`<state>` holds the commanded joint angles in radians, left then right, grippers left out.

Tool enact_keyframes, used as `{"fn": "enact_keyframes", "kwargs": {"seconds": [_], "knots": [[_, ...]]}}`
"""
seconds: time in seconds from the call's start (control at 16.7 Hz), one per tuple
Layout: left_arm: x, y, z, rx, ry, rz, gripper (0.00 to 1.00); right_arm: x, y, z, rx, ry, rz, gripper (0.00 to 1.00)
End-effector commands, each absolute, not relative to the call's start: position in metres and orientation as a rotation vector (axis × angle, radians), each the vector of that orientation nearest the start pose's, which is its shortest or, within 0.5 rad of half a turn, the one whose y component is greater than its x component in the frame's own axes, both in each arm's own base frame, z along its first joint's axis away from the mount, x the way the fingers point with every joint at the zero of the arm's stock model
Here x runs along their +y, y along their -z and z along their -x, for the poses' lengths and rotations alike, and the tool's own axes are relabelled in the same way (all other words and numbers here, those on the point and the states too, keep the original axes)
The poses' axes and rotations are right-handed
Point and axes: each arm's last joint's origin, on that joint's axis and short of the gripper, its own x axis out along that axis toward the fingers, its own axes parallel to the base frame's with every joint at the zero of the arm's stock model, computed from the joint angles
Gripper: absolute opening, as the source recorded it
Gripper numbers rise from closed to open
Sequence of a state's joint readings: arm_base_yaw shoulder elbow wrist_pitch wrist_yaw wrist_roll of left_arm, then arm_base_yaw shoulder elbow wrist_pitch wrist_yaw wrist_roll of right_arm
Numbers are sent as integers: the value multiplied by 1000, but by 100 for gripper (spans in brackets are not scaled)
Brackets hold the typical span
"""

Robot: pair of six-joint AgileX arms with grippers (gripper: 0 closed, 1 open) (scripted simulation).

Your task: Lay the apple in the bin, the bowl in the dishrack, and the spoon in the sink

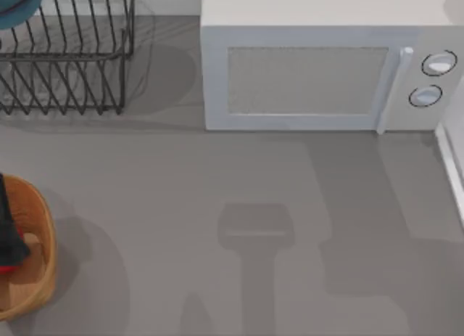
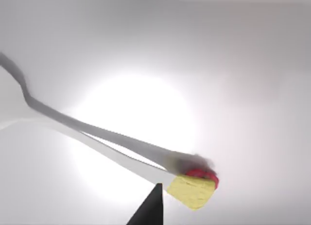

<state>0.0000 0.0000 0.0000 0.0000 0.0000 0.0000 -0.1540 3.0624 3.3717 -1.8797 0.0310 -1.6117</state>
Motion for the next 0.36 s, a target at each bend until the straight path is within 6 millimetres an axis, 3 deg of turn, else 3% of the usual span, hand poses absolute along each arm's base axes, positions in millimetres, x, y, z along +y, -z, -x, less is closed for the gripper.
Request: {"fn": "enact_keyframes", "kwargs": {"seconds": [0.36], "knots": [[-1,-160,-106,0,0,0,100,-71,-154,-499,1266,-1130,1148,100]]}}
